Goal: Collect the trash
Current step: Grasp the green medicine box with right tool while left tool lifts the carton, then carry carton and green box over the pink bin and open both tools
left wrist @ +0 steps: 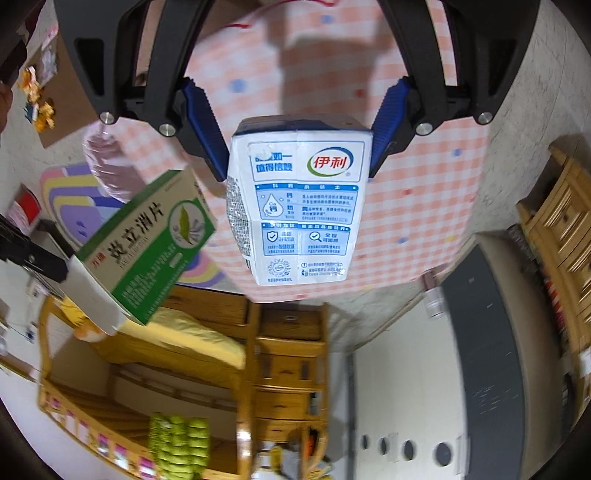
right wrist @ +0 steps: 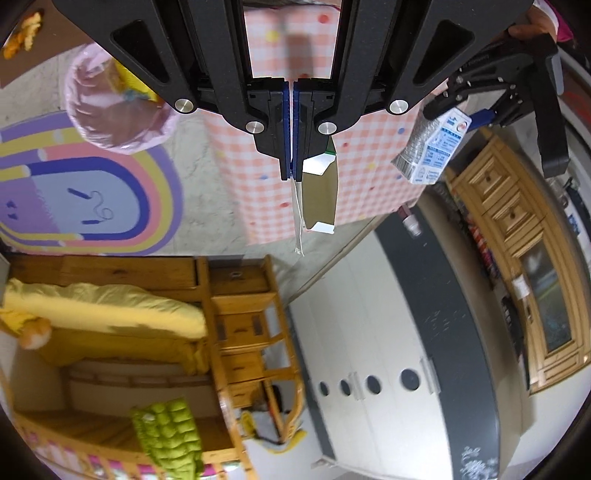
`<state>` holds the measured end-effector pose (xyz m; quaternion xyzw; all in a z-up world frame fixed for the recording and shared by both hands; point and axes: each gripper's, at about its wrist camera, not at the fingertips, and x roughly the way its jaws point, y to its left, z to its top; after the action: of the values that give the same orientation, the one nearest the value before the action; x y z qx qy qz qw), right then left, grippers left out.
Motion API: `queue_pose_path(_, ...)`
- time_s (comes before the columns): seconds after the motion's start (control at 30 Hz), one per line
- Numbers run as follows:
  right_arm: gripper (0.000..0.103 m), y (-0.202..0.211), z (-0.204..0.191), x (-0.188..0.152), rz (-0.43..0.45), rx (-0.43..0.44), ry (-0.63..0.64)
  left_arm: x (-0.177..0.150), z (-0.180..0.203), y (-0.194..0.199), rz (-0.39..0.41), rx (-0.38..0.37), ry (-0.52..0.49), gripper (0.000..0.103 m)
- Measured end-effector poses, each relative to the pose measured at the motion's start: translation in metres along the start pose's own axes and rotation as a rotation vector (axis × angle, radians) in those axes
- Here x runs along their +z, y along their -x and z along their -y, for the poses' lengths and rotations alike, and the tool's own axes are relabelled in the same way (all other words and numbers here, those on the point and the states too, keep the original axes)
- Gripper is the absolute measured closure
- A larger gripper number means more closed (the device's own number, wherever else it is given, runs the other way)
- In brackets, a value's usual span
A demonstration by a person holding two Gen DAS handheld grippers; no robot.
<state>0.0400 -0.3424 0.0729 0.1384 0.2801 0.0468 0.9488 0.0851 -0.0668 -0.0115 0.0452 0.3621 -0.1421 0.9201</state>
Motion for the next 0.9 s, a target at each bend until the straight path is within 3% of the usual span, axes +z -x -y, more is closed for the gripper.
queue_pose_path(0.33,0.103,0.056,0.077,-0.007,0.077,-0.181,-0.080,0.008,0.087,-0.018,-0.019,-0.130,-0.118,0.032)
queue_pose_path(0.63,0.103,0.038,0.128,-0.030,0.018,-0.340,-0.103,0.006,0.155,-0.048,-0.060,-0.208,-0.214,0.032)
queue_pose_path(0.77,0.091,0.014,0.148,-0.042,-0.047,-0.390,-0.116,0.005,0.177,-0.059,-0.070,-0.224,-0.251,0.032)
queue_pose_path(0.87,0.068,0.007,0.163,-0.052,-0.063,-0.409,-0.163,0.002,0.190,-0.065,-0.079,-0.237,-0.282,0.032)
queue_pose_path(0.9,0.067,0.008,0.167,-0.056,-0.060,-0.407,-0.170,0.002,0.192,-0.067,-0.082,-0.240,-0.289,0.032)
